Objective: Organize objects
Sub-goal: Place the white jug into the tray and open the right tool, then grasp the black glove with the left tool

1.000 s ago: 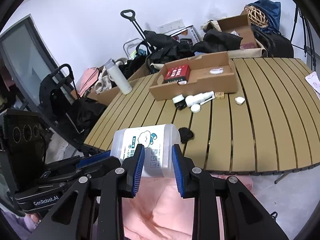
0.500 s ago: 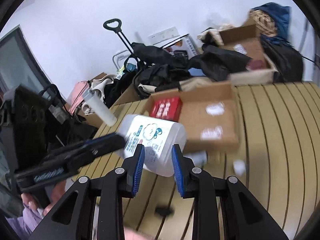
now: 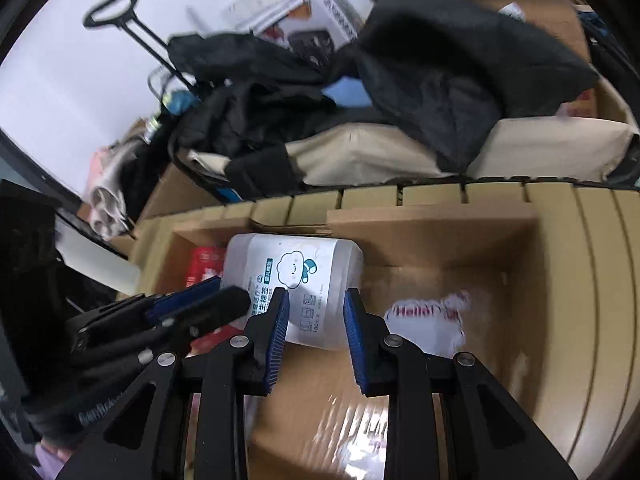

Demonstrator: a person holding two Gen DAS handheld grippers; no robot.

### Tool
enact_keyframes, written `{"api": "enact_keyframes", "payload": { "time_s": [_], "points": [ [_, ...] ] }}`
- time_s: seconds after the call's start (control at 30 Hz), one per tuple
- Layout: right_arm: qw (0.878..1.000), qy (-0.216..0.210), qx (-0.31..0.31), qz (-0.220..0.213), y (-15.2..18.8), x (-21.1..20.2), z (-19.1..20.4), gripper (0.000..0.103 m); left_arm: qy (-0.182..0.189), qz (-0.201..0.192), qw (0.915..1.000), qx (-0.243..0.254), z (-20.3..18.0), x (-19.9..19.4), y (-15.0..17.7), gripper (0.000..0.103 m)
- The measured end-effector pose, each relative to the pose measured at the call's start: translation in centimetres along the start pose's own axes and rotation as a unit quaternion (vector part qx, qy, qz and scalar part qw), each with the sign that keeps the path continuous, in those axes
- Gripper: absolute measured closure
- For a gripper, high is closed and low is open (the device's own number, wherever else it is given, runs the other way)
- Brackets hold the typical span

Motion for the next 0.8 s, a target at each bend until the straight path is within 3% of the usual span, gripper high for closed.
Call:
{"api": "enact_keyframes", "payload": {
  "time_s": [0.13, 0.2, 0.27, 0.3, 0.33, 0.43, 0.6, 0.67, 0.8],
  "points": [
    [1.0, 0.012, -0.015, 0.002, 0.5, -0.5, 0.9, 0.072, -0.011, -0.01, 0.9999, 0.007, -0.2, -2.6, 1.4, 0.075],
    [0.999, 0.027, -0.027, -0.016, 1.4, -2.6, 1.2, 0.069, -0.028, -0.029, 0.999, 0.019, -0.7, -5.6, 2.6, 0.044],
    [0.997, 0.049, -0.033, -0.04, 2.6, -6.0, 2.1, 0.036, -0.063, -0.058, 0.9959, 0.029, -1.0, -9.5, 4.2, 0.027],
    [0.996, 0.056, -0.038, -0.053, 3.5, -8.0, 2.7, 0.008, -0.083, -0.075, 0.9931, 0.036, -1.1, -11.6, 5.2, 0.018],
    [0.995, 0.061, -0.043, -0.064, 4.3, -9.8, 3.2, 0.004, -0.103, -0.089, 0.99, 0.039, -1.2, -13.8, 6.4, 0.012],
    [0.988, 0.095, -0.059, -0.103, 8.8, -16.5, 5.1, 0.004, -0.13, -0.125, 0.9828, 0.04, -1.7, -19.4, 10.6, 0.0],
    [0.98, 0.13, -0.082, -0.123, 16.7, -22.2, 7.8, 0.004, -0.125, -0.145, 0.9813, 0.022, -2.7, -26.0, 17.7, 0.0],
    [0.976, 0.147, -0.091, -0.131, 20.3, -23.6, 8.8, 0.004, -0.116, -0.149, 0.9819, 0.019, -3.2, -27.0, 20.2, 0.0],
    [0.972, 0.139, -0.1, -0.161, 27.6, -25.3, 10.1, 0.004, -0.085, -0.161, 0.9832, 0.013, -3.9, -27.6, 27.2, 0.0]
  ]
}}
Point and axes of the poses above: each gripper's, at about its wrist camera, not at the fingertips, and x roughly the way its jaws point, z to its left, y to its underside, the point moved 8 cm from there along x, roughly the way its jaws point, and after that the axes turned 15 degrees about z, right-handed, at the moved point
